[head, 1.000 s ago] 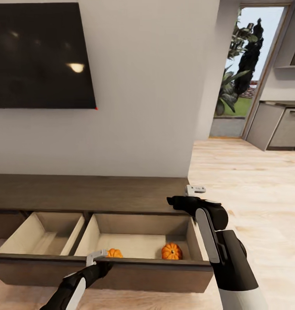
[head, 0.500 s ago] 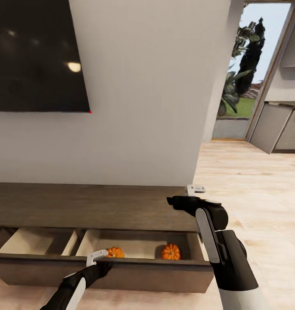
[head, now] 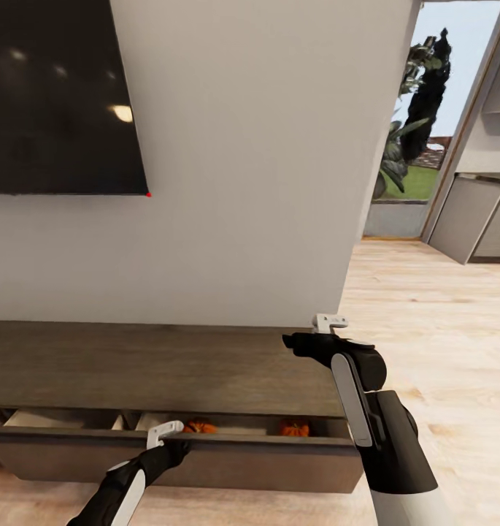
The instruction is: Place each of the two pumpkins and all three candles from the living room inside a cabinet in the living room (use any cabinet), then make sure every cabinet is closed, and position the cauldron so it is next to a table in the living room.
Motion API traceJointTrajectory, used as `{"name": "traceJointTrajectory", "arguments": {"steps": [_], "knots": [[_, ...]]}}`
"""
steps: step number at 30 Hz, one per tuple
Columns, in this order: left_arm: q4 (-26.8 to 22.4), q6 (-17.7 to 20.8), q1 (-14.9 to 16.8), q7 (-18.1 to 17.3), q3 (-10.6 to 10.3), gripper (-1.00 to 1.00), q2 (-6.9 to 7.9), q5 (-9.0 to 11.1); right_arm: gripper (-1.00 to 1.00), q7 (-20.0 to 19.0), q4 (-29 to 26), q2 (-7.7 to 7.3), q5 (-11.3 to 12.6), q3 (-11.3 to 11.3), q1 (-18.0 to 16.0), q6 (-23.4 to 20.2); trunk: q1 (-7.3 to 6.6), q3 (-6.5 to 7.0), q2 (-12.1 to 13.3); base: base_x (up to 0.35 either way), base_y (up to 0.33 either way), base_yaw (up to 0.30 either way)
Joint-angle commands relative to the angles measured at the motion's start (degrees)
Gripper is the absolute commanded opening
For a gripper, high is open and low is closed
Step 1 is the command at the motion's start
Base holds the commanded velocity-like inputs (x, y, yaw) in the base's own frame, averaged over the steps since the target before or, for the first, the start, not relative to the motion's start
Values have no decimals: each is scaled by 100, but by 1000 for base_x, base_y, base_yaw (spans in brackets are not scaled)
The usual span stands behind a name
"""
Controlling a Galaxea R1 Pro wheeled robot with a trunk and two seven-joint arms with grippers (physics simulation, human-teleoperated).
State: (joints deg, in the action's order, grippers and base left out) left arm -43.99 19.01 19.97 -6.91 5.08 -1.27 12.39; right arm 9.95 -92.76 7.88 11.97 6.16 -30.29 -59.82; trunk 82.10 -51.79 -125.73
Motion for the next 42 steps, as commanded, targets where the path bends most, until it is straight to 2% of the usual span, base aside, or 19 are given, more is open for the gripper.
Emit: {"name": "traceJointTrajectory", "arguments": {"steps": [1,20,26,30,35,42], "knots": [[-12,36,4,-29,31,100,-8,44,100,60,-3,1,60,4,-4,-18,-1,-5,-2,12,2,0],[16,6,6,-32,23,100,-5,42,100,65,0,3,58,35,22,-18,-1,-5,-2,60,0,0],[-82,-1,0,-49,27,100,-13,36,100,68,3,3,56,39,14,-18,-1,-5,-2,-76,0,0],[-377,-2,-61,-88,26,100,-17,42,100,69,2,3,54,41,14,-18,-1,-5,-2,-160,0,0],[-531,-44,-106,-101,-124,100,-15,42,100,69,3,3,58,43,14,-18,-1,-5,-2,-34,0,0],[-411,-124,-145,-13,-170,100,-11,56,100,69,4,3,58,43,19,-18,-1,-5,-2,-5,0,0]]}}
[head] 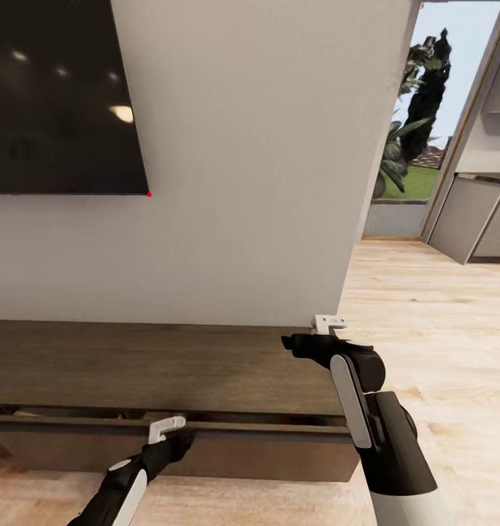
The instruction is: Place each of the two pumpkins and all three candles from the living room inside a cabinet in the living room (use any cabinet), then make sure every cabinet is closed, and position the cauldron so it is next to a table in the living room.
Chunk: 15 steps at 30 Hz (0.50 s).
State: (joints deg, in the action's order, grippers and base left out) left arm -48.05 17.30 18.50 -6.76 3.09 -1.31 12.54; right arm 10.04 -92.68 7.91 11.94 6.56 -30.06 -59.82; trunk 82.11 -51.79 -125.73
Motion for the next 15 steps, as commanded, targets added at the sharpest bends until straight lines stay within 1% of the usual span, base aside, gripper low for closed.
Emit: {"name": "traceJointTrajectory", "arguments": {"steps": [1,5,12,15], "knots": [[148,45,11,-18,29,100,-8,40,100,58,-6,-3,61,1,-9,-18,-1,-5,-2,0,0,0],[484,11,43,-7,30,100,-7,29,100,59,-9,-7,61,-3,-15,-18,-1,-5,-2,0,0,0],[689,-138,55,-2,18,100,26,16,100,55,-6,-6,61,1,-13,-18,-1,-5,-2,2,0,0],[748,-173,56,-4,26,100,33,23,100,53,-5,-3,62,2,-11,-18,-1,-5,-2,98,0,0]]}}
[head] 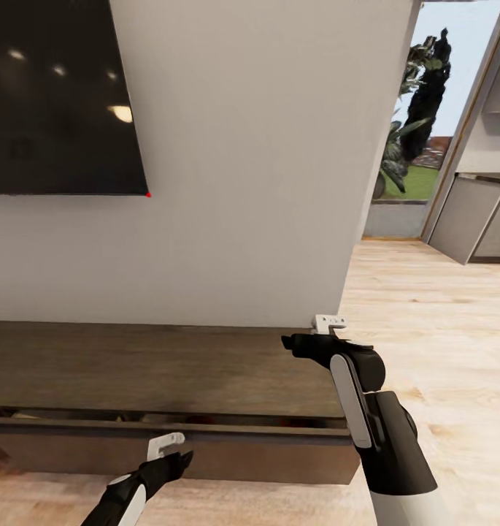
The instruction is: Place each of the two pumpkins and all three candles from the living room inside a cabinet in the living room (use any cabinet), then make sure every cabinet is closed, and position the cauldron so it is next to a table in the living room.
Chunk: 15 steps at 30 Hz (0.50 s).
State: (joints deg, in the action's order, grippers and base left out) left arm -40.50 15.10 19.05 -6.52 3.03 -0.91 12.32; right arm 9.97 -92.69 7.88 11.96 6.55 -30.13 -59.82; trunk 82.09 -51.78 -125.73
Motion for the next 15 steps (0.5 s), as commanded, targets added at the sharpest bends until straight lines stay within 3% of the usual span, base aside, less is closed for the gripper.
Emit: {"name": "traceJointTrajectory", "arguments": {"steps": [1,9,15], "knots": [[15,40,2,-30,33,100,-3,45,100,59,-6,-1,60,3,-4,-18,1,-6,-2,185,0,0],[96,23,3,-31,39,100,9,47,100,58,-7,-5,58,-3,-17,-18,1,-6,-2,269,0,0],[118,3,4,-18,32,100,12,34,100,58,-10,-5,57,-19,-31,-18,1,-6,-2,68,0,0]]}}
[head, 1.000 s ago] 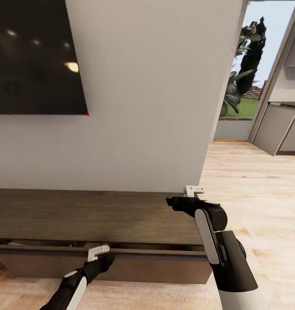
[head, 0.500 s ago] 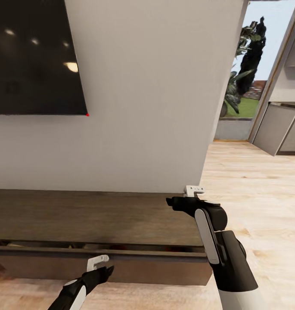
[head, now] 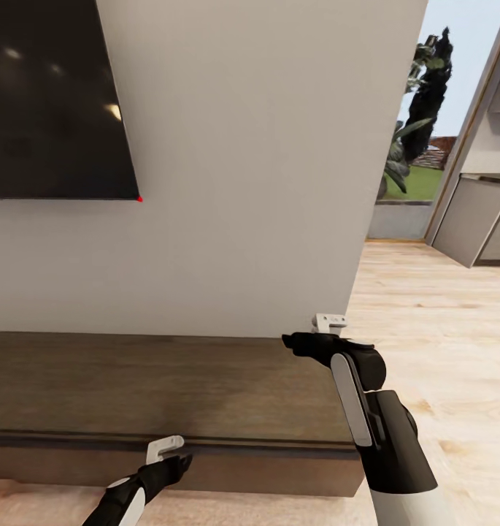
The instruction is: Place each of the two pumpkins and all three candles from the living room inside a cabinet in the living room (use any cabinet), then make sure every cabinet is closed, and position the cauldron so it is next to a table in the living room.
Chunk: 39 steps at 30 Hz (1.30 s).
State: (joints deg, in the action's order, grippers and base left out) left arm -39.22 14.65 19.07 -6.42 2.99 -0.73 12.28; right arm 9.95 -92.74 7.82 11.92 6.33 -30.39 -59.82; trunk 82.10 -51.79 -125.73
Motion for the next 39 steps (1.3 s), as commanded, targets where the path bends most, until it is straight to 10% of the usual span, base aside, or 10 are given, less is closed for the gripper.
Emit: {"name": "traceJointTrajectory", "arguments": {"steps": [1,39], "knots": [[-9,44,1,-27,32,100,-6,36,100,60,-2,0,59,2,-3,-18,-1,-5,-2,14,0,0],[-109,-14,0,-102,29,100,-42,36,100,-115,-4,-5,64,29,40,-18,-1,-5,-2,-86,0,0]]}}
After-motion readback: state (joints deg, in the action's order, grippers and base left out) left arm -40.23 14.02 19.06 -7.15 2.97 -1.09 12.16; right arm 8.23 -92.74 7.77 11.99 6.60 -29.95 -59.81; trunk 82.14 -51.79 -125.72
